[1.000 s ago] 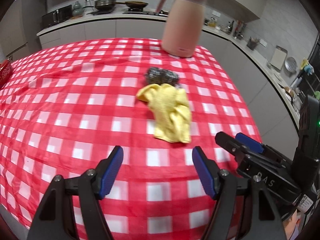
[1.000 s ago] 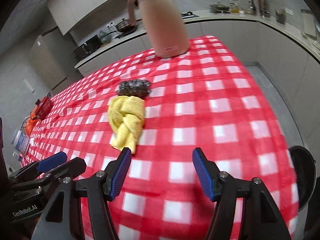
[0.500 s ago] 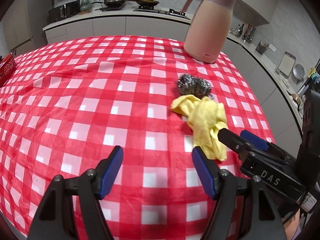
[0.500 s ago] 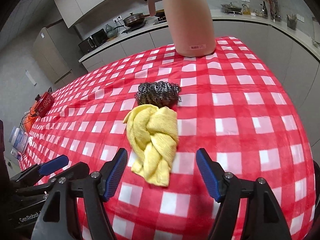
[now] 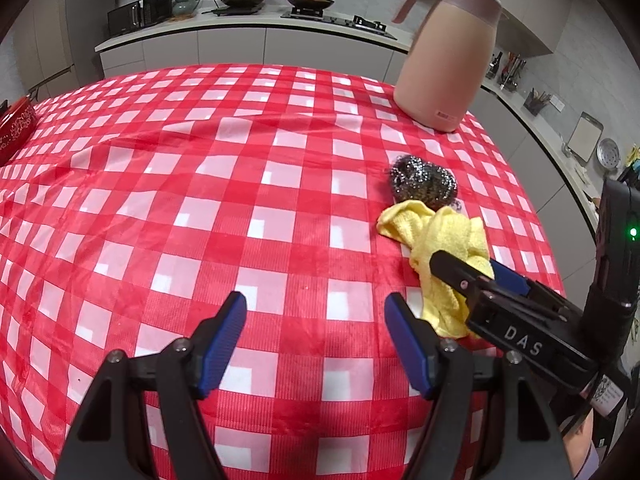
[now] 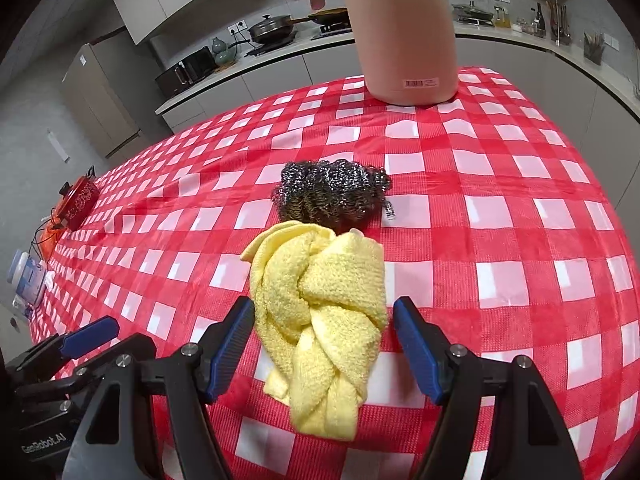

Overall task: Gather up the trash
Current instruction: 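Grasp the yellow cloth with the right gripper while the left grasps the steel scrubber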

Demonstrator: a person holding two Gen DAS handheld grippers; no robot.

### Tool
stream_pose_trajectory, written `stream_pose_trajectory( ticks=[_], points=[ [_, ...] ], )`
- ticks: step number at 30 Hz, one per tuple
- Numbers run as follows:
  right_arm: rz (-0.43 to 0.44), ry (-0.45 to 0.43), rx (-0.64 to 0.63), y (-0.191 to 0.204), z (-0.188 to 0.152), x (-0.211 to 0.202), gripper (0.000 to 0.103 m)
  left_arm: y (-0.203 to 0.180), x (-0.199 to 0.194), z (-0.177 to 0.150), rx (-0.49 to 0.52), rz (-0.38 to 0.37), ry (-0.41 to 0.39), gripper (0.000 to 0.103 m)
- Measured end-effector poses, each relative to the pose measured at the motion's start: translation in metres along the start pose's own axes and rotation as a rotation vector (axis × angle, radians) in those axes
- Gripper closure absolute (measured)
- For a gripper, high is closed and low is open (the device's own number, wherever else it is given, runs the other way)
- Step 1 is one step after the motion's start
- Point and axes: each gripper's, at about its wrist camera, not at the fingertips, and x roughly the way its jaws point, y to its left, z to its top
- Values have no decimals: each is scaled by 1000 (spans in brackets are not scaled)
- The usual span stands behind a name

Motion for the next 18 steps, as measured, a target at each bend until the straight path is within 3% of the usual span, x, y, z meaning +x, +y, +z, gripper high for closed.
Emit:
stream_pose_trajectory(
  ticks=[3, 9, 13, 18],
  points=[
    [12, -14, -2, -1, -1, -1, 49, -2, 1, 0, 4, 0, 2, 30],
    [19, -39, -7, -10, -3, -11, 74, -14, 7, 1, 21, -11, 7, 30],
    [-3, -67, 16, -27, -6, -24, 81, -28, 11, 4, 39, -25, 11, 30],
    [-53, -88, 72, -62, -10, -41, 82, -46, 17, 2, 67, -41, 21, 30]
  ],
)
